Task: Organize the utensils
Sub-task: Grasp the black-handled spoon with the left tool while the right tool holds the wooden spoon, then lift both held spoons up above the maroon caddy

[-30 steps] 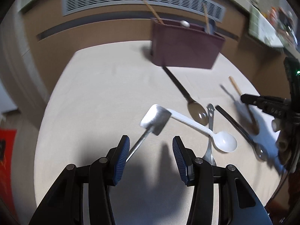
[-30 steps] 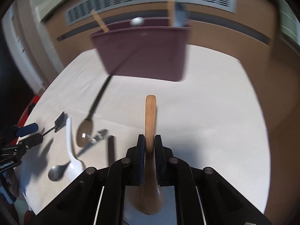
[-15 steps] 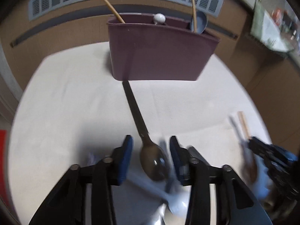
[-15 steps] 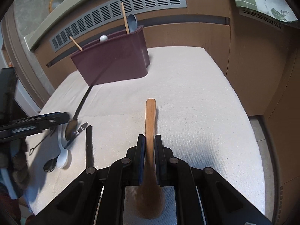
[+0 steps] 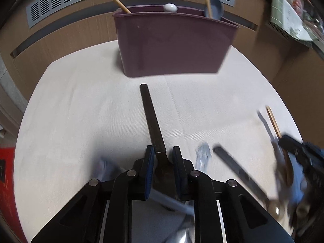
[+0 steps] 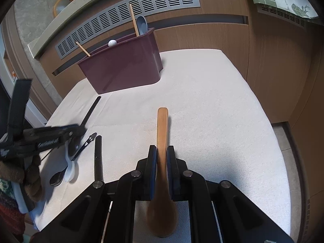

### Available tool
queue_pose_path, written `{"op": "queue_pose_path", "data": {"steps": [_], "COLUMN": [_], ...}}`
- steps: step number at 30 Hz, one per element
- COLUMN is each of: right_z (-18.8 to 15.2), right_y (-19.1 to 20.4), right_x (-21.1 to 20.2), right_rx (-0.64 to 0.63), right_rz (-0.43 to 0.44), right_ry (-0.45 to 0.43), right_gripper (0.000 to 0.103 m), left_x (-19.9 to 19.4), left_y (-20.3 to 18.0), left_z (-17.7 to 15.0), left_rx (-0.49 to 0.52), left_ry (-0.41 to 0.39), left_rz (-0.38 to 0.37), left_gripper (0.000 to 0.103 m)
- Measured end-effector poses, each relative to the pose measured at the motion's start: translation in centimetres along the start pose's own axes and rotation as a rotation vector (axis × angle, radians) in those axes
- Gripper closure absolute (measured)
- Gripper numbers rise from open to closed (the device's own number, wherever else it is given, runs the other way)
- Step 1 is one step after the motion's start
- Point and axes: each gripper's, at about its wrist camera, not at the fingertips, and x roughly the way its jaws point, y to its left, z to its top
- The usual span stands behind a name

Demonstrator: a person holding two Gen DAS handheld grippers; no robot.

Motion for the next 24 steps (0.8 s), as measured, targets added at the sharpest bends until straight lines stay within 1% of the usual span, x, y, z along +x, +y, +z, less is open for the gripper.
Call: {"op": "queue_pose_path", "data": {"steps": [3,4,6,10,12,15,17,21,24], "right_z": [0.0,0.0,0.0,0.1,0.0,0.0,0.0,0.1,0.3], "right_y": [0.0,0.0,0.0,0.1,0.2,0.2,0.1,0.2,0.3], "right_x": [0.0,0.0,0.1,0.3,0.3,0.2,0.2,0.3,0.8], "right_rx": [-0.001,-0.001,0.0,-0.002,-0.005,-0.005,-0.004,-0.007,-0.014], "right_rz": [-0.002,-0.002,-0.005,-0.011,-0.015,-0.015,-0.014,-0.011,-0.008], "right_ry": [0.002,0.004,0.01,0.021,0.023,0.018,0.02,0.026,0.051], "right_gripper": [0.094,0.094,0.094,0.094,0.094,0.094,0.094,0.093,0.091], "left_x": [-1.3,-1.9,-2.7,-3.2,-2.9,-2.0,-1.3,-0.1,0.4], "left_y": [0.1,0.2,0.2,0.7,0.7,0.1,0.1,0.3,-0.1], "left_z": [-1.9,-2.7,-3.9,-4.6,-4.1,-3.0,-2.0,-0.1,0.8], "left_rx": [0.022,0.031,0.047,0.041,0.032,0.049,0.039,0.009,0.024], "left_ry": [0.01,0.024,0.039,0.059,0.059,0.05,0.051,0.072,0.103], "left_rz": [-0.02,-0.04,-0.055,-0.063,-0.058,-0.051,-0.069,-0.098,-0.082], "left_gripper": [0.085,0.085,0.085,0.084,0.084,0.084,0.084,0.084,0.083]}}
